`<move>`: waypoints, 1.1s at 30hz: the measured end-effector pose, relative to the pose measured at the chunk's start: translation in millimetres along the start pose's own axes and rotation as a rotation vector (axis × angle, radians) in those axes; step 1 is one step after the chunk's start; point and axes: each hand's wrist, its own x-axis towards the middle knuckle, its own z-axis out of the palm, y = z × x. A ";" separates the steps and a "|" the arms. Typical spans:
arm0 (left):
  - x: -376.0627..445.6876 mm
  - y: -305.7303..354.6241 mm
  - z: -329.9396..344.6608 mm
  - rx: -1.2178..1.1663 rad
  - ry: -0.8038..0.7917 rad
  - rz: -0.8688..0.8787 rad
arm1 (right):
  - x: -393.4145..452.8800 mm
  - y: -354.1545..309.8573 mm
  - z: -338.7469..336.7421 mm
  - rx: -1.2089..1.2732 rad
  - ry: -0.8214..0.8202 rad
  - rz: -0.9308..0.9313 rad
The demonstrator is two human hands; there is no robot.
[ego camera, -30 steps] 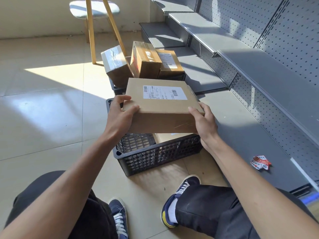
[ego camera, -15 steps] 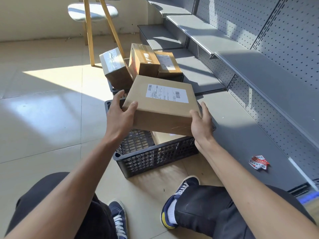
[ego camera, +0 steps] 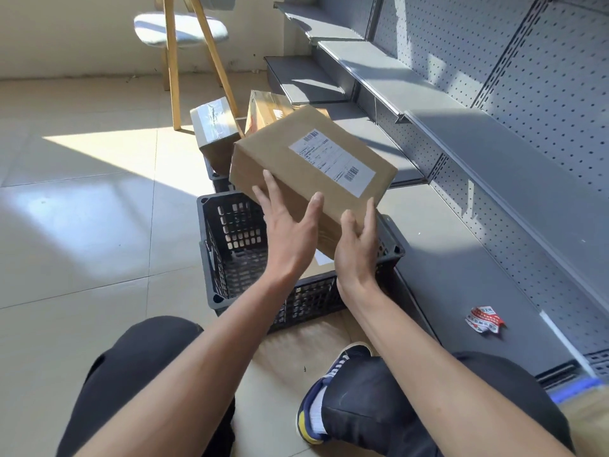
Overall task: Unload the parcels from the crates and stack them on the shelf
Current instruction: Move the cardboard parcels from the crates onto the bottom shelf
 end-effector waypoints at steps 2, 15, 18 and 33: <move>-2.1 0.2 4.0 -0.017 0.029 0.025 | -8.4 1.5 0.8 0.004 -0.007 0.009; 22.2 -10.1 -36.0 -0.091 0.128 0.032 | 0.7 -1.6 -29.0 -0.259 -0.172 -0.031; 27.7 -21.9 -55.6 -0.110 0.072 0.028 | 15.3 3.4 -43.9 -0.374 -0.193 -0.044; 8.5 -20.6 -89.4 -0.072 -0.040 0.100 | 21.4 21.1 -57.3 -0.492 -0.323 -0.045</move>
